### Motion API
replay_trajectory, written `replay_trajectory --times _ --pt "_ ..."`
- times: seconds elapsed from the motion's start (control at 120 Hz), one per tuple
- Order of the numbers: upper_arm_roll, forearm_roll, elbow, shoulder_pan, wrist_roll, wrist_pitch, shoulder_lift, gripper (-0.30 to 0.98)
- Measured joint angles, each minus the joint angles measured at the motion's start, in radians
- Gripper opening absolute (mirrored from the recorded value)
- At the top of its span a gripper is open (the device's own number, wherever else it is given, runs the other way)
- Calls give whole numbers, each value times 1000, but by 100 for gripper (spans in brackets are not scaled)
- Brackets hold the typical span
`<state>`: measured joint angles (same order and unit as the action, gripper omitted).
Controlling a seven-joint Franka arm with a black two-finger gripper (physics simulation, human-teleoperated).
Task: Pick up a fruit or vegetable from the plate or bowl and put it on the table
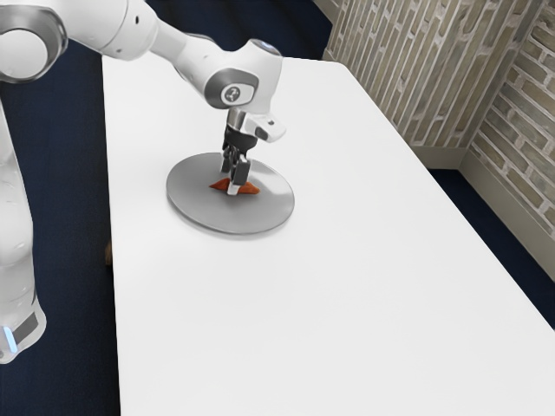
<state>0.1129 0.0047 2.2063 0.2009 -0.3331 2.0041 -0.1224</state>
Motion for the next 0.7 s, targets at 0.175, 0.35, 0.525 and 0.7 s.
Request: replay_trajectory --times 0.175,0.35,0.525,0.7 --pt "1 -6 0 0 -2 -1 6 52" --pt "1 -7 -1 0 -6 -1 8 45" --pt "1 -6 -3 0 -28 3 8 44" --pt "0 -8 -3 0 -57 8 14 41"
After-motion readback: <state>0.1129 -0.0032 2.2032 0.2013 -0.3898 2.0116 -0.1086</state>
